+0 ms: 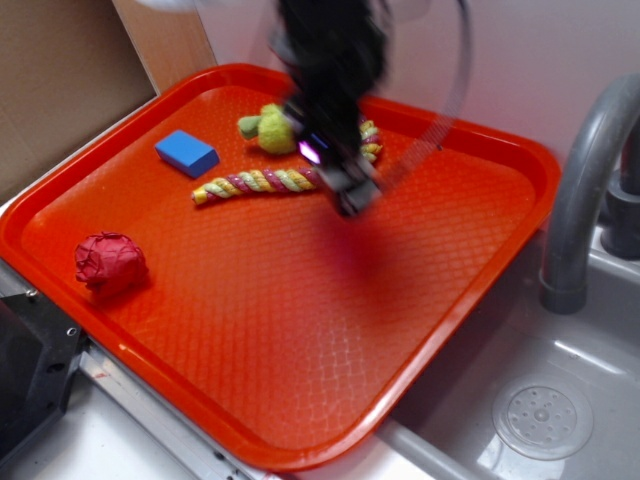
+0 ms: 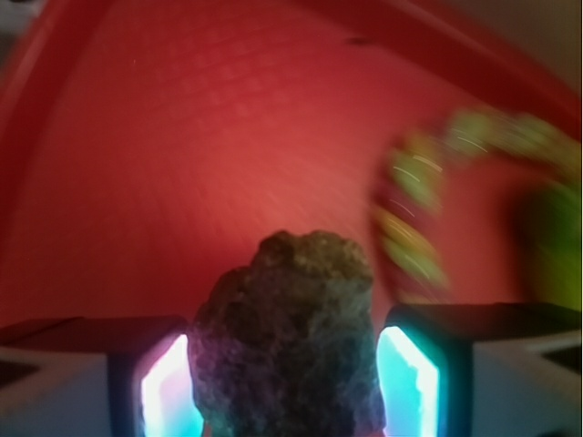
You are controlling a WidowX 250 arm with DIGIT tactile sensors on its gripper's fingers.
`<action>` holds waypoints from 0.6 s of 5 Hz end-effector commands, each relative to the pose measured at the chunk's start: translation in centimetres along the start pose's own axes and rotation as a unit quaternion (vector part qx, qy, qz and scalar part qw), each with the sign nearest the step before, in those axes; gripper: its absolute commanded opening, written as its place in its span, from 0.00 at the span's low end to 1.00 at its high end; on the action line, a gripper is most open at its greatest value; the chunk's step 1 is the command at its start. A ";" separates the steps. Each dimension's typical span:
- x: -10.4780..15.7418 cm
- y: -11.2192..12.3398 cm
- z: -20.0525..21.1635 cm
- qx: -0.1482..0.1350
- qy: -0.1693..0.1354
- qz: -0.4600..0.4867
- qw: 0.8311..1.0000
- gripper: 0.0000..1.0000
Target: Grab the rock.
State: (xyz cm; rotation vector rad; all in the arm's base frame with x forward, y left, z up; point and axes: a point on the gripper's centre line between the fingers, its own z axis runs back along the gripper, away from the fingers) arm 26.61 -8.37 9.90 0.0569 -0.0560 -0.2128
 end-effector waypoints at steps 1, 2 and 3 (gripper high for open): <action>-5.8 2.8 8.7 -0.019 -0.036 0.143 0.989 0.00; -8.2 3.4 10.8 -0.016 -0.042 0.173 0.984 0.00; -7.9 4.0 10.3 -0.039 -0.052 0.144 0.987 0.00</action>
